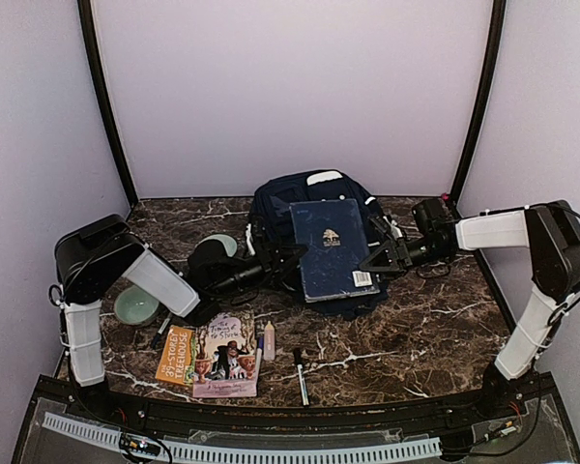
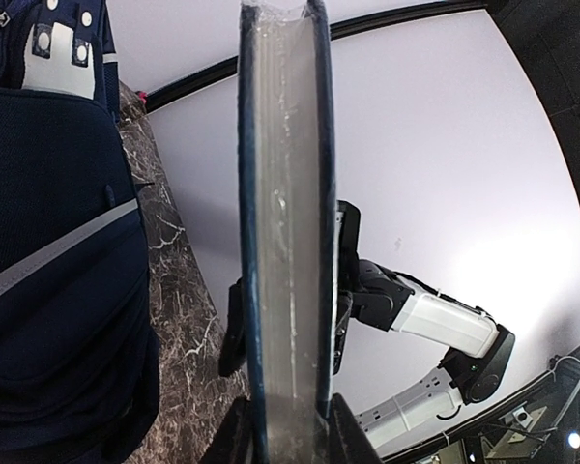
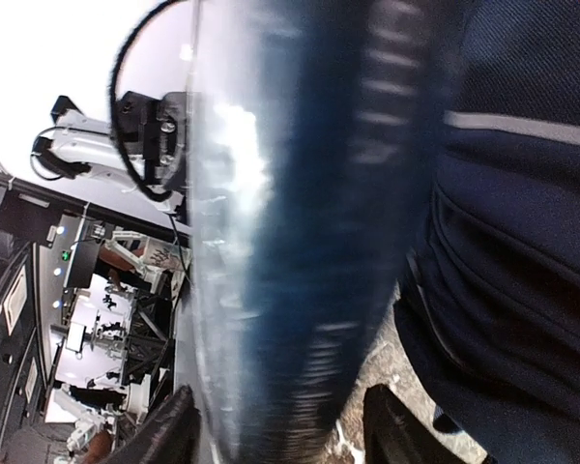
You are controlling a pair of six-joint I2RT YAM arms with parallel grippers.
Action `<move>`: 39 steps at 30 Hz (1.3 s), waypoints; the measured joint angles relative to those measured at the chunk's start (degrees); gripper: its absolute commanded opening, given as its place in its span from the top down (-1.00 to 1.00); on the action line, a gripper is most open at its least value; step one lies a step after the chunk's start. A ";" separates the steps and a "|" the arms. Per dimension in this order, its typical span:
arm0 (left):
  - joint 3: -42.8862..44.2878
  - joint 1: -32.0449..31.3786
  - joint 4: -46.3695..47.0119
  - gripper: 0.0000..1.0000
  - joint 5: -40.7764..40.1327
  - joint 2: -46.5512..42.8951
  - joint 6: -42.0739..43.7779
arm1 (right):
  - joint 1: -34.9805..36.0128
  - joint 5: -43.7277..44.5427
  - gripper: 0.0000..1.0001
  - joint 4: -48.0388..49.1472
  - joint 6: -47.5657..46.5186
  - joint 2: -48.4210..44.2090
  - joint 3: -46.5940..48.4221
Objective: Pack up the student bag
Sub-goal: Pass from the left arm to the right, then grab the largest pocket of the student bag.
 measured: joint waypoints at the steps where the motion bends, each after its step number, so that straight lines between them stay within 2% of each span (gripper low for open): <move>1: 0.00 -0.07 -0.09 1.00 -0.35 0.15 -0.02 | 0.02 -0.74 0.19 2.43 2.36 -0.28 -0.94; 7: 0.09 -0.63 0.37 1.00 -2.05 0.42 0.02 | -0.02 -3.17 0.85 17.88 19.02 -2.82 -6.40; 9: 0.15 -0.63 1.14 1.00 -2.47 0.48 -0.02 | -0.15 -4.90 1.00 21.16 22.91 -3.26 -7.02; 10: 0.20 -0.63 1.42 0.98 -2.73 0.50 -0.04 | -0.15 -5.31 1.00 22.45 24.24 -3.48 -7.10; 14: 0.50 -0.63 1.64 0.38 -3.78 0.57 -0.61 | -0.26 -5.44 1.00 25.42 27.71 -3.67 -7.13; 16: 0.48 -0.76 1.46 0.17 -4.26 0.57 -0.87 | -0.74 -5.55 1.00 25.92 28.70 -3.78 -7.15; 19: 0.00 -0.87 0.66 -0.03 -4.98 0.44 -0.50 | -2.14 -5.20 1.00 25.79 29.77 -4.26 -7.15; 22: -1.25 -0.83 -3.87 -0.10 -4.94 -1.09 1.55 | -6.82 -4.09 1.00 23.74 29.92 -5.31 -7.13; 25: -1.03 -0.72 -13.42 -0.10 -4.72 -4.48 6.75 | -12.20 -2.14 1.00 18.01 26.51 -7.19 -6.10; 27: 2.12 -0.70 -25.94 -0.09 -4.76 -7.65 13.29 | -15.78 -0.20 1.00 12.39 22.08 -8.57 -4.39; 31: 18.25 -0.87 -51.71 -0.04 -6.29 -9.33 31.41 | -20.79 4.15 1.00 2.78 12.48 -12.13 -1.95; 35: 32.13 -1.38 -69.88 -0.05 -9.22 -8.85 48.41 | -25.49 6.27 1.00 -2.32 6.82 -15.72 -1.90; 39: 43.36 -3.06 -82.88 -0.11 -13.07 -4.76 62.60 | -29.90 7.80 1.00 -4.52 2.47 -17.62 -2.49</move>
